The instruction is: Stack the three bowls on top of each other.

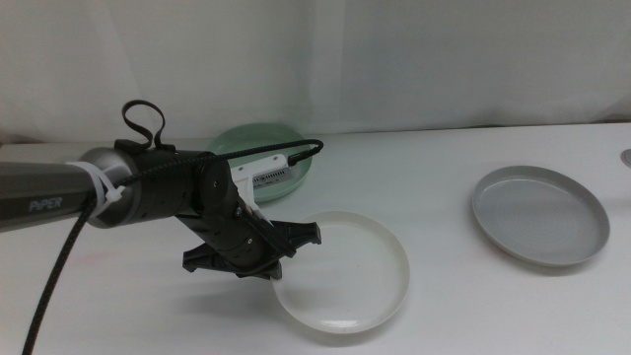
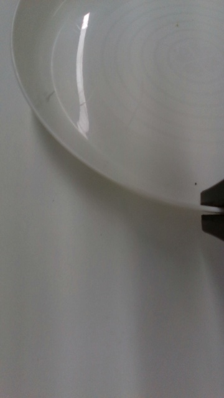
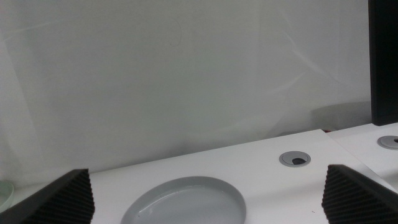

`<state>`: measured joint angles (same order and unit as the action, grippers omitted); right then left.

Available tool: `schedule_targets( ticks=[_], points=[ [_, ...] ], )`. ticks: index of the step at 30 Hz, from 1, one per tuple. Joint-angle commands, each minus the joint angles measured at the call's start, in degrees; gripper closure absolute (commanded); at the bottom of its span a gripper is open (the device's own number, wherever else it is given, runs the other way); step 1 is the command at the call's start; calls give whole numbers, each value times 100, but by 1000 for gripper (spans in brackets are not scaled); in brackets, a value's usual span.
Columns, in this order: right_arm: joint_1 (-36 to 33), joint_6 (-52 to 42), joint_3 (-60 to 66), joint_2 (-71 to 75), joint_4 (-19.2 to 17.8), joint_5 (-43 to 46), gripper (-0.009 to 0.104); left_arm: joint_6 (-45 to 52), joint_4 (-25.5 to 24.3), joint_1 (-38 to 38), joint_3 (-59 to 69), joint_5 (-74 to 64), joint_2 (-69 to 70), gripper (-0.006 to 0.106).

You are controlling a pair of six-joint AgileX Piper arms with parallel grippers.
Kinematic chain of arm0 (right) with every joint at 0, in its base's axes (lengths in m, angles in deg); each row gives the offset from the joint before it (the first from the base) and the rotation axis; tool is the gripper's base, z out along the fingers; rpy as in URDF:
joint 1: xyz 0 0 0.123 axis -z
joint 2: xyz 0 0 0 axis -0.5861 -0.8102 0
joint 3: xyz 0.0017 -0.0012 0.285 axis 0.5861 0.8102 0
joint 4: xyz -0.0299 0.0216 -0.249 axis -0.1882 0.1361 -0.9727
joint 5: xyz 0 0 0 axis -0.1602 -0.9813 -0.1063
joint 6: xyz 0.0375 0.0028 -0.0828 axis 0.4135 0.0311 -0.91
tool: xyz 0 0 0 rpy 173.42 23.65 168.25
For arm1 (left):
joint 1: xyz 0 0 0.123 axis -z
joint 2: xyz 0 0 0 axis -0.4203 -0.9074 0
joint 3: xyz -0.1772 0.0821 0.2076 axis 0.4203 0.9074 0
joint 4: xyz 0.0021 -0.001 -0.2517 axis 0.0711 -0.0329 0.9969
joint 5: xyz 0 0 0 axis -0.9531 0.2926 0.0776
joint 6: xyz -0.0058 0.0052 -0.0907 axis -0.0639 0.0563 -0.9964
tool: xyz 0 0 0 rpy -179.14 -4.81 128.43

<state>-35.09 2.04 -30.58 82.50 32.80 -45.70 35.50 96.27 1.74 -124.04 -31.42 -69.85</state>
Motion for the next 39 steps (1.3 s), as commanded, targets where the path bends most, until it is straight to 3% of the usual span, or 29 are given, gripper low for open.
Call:
schedule_targets(
  ticks=[1,4,5,9,10,11,15,18,24,28,32,39],
  points=[
    [30,-24,27,199,-46,51,-7,-44,1,35,-33,-74,-65,99],
    [30,-24,27,199,-46,51,-7,-3,1,35,-33,-90,-81,85],
    [30,-24,27,199,-46,51,-7,11,1,35,-33,-90,-81,69],
    [30,-24,27,199,-46,51,-7,11,1,35,-33,-90,-81,32],
    [30,-24,27,199,-46,51,-7,11,1,35,-33,-78,-81,15],
    [30,-24,27,199,-46,51,-7,18,1,35,-33,-78,-69,9],
    [30,-24,27,199,-46,51,-7,296,-23,35,-58,-150,50,8],
    [30,-24,27,199,-46,51,-7,321,-363,23,-231,-352,297,8],
    [30,-24,27,199,-35,69,-7,-336,-2560,23,-860,-1539,1179,8],
    [30,-24,27,199,-35,83,-7,-454,-3419,23,-878,-2057,1804,8],
    [30,-24,27,199,-35,83,-7,-494,-3751,23,-878,-2450,2309,8],
    [30,-24,27,199,-35,83,-7,-725,-3876,-93,-878,-2051,2717,8]
  ],
)
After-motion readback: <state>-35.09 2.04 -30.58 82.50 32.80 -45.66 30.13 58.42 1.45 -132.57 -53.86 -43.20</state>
